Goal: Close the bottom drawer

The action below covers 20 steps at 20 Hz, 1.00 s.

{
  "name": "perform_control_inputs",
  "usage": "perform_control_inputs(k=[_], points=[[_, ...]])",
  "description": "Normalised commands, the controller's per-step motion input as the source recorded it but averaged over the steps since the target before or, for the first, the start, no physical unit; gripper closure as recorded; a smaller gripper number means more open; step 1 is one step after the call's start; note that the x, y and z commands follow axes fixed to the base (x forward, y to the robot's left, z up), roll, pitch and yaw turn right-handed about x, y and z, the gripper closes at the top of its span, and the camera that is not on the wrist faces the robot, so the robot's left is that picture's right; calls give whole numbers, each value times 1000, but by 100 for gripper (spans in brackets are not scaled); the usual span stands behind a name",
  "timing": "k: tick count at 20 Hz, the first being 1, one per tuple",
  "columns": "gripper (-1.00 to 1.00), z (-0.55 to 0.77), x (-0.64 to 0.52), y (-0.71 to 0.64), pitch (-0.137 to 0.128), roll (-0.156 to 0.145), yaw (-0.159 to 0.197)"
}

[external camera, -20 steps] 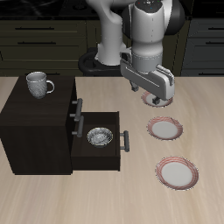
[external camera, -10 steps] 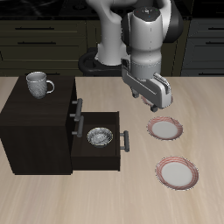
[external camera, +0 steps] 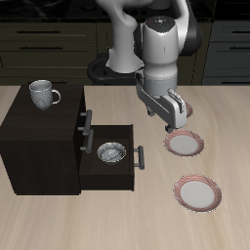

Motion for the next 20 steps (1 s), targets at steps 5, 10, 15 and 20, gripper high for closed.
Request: perform_control_inputs(k=[5,10,15,20], points=[[-100,3,-64,-103,-36,-4,-68],[-100,-77,-60,-107,-28,-28,-51],[-100,-113,3,-126,-9,-40,-33],[-100,-161,-6,-67,11,-20,-25]])
